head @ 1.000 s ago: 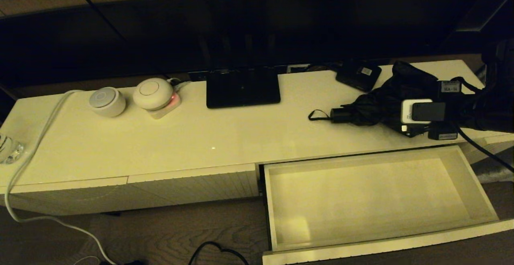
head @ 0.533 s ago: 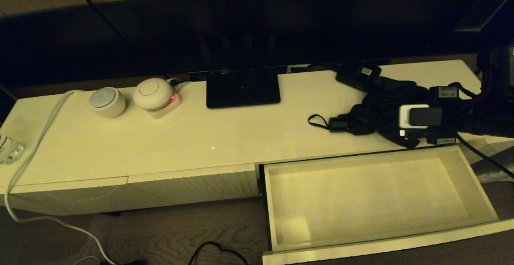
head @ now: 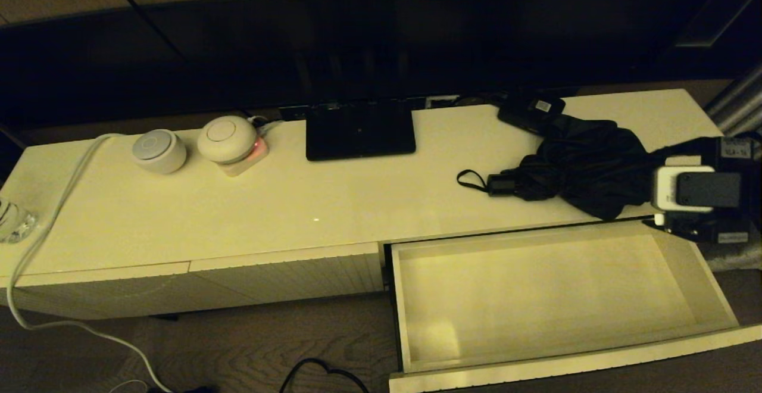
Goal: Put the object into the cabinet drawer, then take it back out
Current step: Take the umbrella out of the drawer and put it on the table, then close the drawer
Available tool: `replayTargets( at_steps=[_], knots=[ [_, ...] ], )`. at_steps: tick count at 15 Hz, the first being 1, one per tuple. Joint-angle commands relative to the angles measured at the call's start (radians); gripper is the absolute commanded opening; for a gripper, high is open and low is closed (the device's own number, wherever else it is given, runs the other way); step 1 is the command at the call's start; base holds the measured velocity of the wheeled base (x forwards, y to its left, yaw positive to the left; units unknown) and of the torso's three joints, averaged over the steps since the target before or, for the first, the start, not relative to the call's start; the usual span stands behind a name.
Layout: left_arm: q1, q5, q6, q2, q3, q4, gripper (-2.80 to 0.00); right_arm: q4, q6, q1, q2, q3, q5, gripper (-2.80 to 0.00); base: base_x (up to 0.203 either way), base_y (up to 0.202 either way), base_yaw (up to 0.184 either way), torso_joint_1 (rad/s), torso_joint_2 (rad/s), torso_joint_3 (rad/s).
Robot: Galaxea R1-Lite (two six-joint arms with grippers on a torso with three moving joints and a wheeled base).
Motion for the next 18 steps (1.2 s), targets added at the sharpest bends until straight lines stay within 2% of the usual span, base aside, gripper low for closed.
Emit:
replayTargets(
  at_steps=[1,4,8,12,16,18],
  knots=[
    [0.000,0.001,0.000,0.000,0.003,0.000,-2.80,0.066,0.016,0.000,-0.148,0.124,0.011,-2.80,0.000,0.000,0.000,0.000,0.00,0.000],
    [0.000,0.001,0.000,0.000,0.003,0.000,-2.80,0.088,0.076,0.013,-0.220,0.277,0.035,-2.80,0.000,0.000,0.000,0.000,0.00,0.000],
    [0.000,0.001,0.000,0.000,0.003,0.000,-2.80,0.091,0.129,0.090,-0.240,0.484,0.108,-2.80,0.000,0.000,0.000,0.000,0.00,0.000],
    [0.000,0.001,0.000,0.000,0.003,0.000,-2.80,0.096,0.125,0.121,-0.207,0.661,0.250,-2.80,0.000,0.000,0.000,0.000,0.00,0.000],
    [0.000,0.001,0.000,0.000,0.003,0.000,-2.80,0.065,0.124,0.131,-0.062,0.730,0.271,-2.80,0.000,0.000,0.000,0.000,0.00,0.000],
    [0.000,0.001,0.000,0.000,0.003,0.000,-2.80,-0.003,0.124,0.129,0.028,0.742,0.271,-2.80,0.000,0.000,0.000,0.000,0.00,0.000]
  ],
)
